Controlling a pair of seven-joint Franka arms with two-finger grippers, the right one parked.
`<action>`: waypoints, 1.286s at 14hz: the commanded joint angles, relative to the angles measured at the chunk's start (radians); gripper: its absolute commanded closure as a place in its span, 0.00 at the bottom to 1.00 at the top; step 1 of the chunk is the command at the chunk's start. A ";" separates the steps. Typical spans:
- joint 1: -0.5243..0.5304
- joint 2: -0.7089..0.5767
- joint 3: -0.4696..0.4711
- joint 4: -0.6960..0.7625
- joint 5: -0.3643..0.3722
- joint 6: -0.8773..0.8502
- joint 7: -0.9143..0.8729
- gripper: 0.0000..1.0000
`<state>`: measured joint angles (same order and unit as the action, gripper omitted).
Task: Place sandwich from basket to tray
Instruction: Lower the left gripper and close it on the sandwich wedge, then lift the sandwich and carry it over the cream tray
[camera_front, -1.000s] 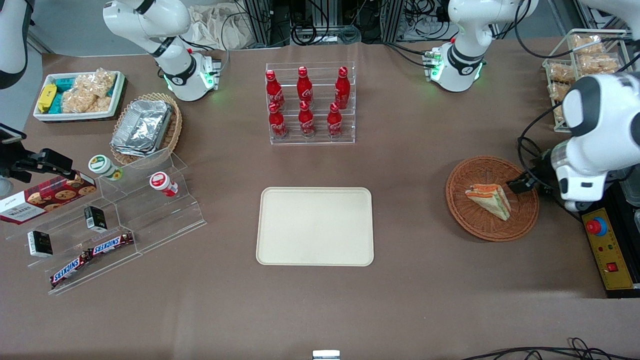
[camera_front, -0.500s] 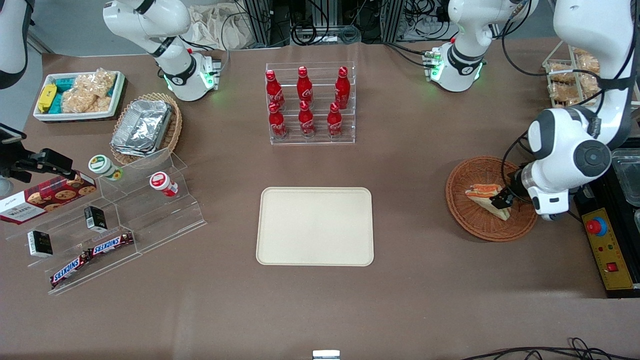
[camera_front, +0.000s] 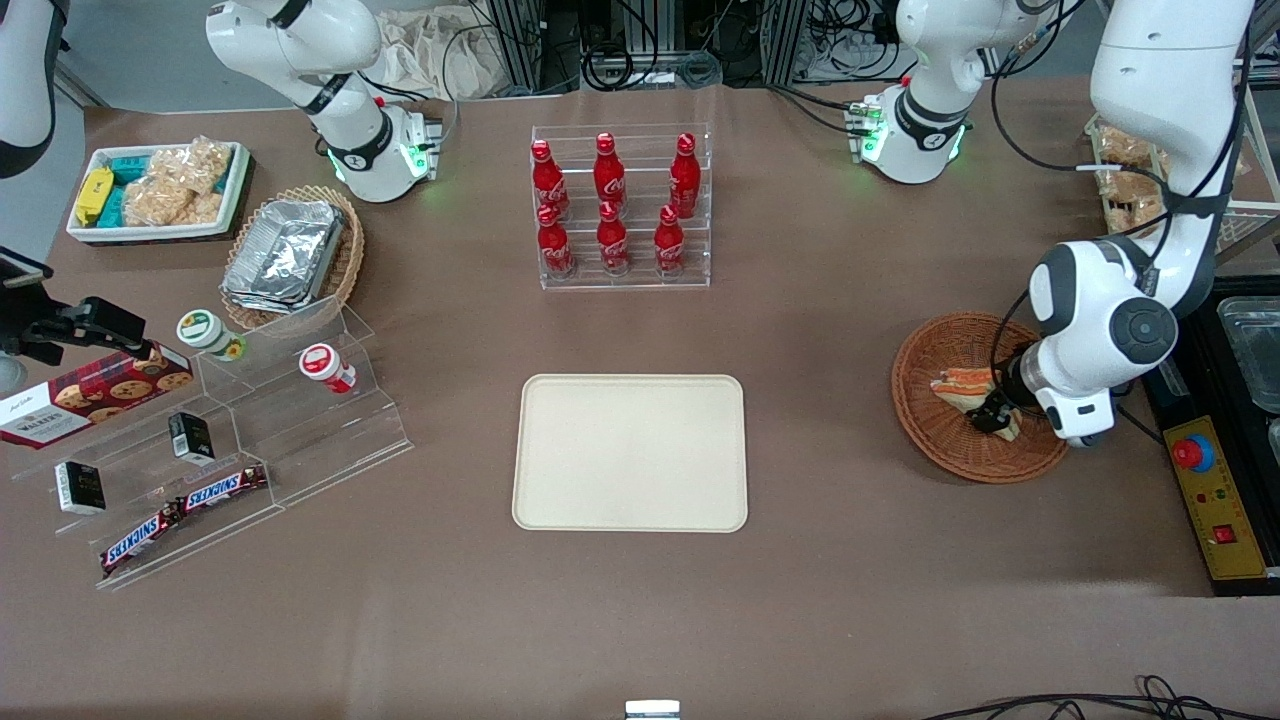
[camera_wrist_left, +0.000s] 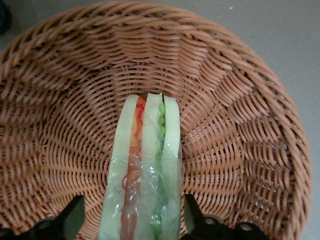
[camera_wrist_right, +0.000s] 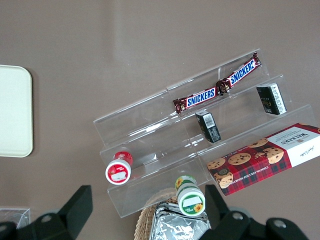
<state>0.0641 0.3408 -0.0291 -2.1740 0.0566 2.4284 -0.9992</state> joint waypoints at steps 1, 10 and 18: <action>-0.001 -0.006 0.001 0.011 0.011 0.003 -0.024 1.00; -0.043 -0.108 -0.179 0.391 -0.064 -0.552 0.171 1.00; -0.302 0.022 -0.350 0.390 0.087 -0.297 0.157 1.00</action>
<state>-0.1808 0.2980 -0.3877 -1.8003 0.0830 2.0516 -0.8569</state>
